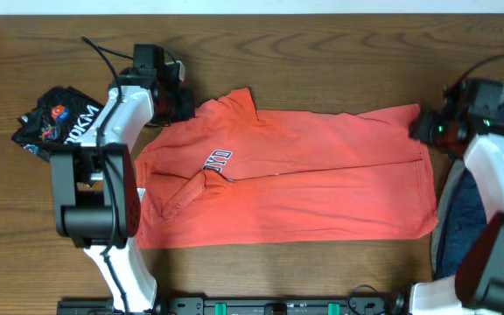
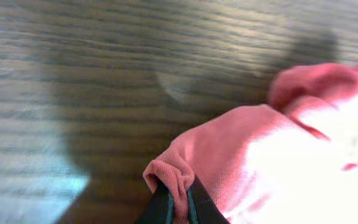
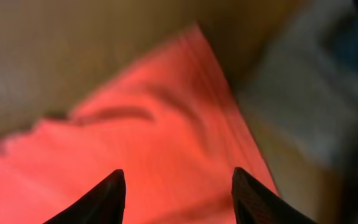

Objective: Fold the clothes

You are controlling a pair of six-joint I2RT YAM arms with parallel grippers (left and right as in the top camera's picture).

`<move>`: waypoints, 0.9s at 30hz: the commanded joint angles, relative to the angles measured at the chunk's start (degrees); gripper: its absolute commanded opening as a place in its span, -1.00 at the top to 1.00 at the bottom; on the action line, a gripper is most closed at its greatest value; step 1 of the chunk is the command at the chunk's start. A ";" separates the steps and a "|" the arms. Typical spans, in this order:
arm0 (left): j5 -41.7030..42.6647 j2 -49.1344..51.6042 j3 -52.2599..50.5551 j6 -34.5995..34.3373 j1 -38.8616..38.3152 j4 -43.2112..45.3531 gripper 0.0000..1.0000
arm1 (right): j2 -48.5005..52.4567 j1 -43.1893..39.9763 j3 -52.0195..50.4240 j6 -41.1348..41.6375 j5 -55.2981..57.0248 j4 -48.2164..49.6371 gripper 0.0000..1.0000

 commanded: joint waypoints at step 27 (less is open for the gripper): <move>0.94 -2.34 0.85 -0.68 0.20 -7.63 0.88 | 22.14 3.17 5.20 0.81 8.66 22.88 0.45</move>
